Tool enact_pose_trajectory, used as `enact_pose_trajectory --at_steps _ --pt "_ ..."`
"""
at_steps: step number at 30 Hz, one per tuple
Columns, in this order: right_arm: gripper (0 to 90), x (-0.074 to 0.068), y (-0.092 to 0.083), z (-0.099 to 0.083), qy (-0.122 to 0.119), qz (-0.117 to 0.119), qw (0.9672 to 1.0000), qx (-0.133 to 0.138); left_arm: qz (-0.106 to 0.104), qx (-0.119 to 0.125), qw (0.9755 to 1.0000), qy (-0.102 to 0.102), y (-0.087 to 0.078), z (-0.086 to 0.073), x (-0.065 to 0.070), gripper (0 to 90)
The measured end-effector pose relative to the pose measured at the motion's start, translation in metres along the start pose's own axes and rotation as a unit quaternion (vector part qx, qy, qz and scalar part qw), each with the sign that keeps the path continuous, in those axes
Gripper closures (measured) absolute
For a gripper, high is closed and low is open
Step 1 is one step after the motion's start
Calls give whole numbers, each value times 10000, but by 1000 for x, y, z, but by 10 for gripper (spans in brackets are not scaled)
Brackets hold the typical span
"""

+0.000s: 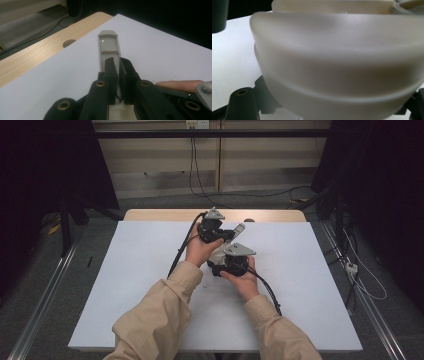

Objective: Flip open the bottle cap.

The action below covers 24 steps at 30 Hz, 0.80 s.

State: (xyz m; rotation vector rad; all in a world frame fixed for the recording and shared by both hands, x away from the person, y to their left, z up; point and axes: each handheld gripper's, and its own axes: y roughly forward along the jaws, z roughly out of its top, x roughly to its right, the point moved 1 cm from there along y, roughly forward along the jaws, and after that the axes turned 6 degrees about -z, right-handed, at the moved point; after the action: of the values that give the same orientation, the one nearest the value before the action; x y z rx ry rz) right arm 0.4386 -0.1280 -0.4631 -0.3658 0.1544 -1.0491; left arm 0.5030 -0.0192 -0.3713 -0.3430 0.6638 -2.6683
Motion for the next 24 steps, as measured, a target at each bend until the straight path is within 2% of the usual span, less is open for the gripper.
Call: enact_pose_trajectory --at_steps 6,10,12,16,20,24 --pt "165 1 0 -1 150 -5 9999 -73 8 23 10000 -90 -6 1 2 766" --pt "127 1 -1 -4 229 -30 9996 -159 17 28 9999 -158 -13 2 2 673" --pt "111 1 -3 -4 225 -14 9996 -188 -54 39 9998 -173 -16 1 2 618" --pt "89 3 -6 -3 299 41 9992 -270 -139 24 9996 -263 -24 -2 2 492" --pt "82 5 -12 -3 334 55 9990 -289 -211 72 9991 -366 -33 -8 2 415" --pt "84 8 -19 -6 383 50 9989 -275 -209 -9 9993 -316 -42 -15 4 351"
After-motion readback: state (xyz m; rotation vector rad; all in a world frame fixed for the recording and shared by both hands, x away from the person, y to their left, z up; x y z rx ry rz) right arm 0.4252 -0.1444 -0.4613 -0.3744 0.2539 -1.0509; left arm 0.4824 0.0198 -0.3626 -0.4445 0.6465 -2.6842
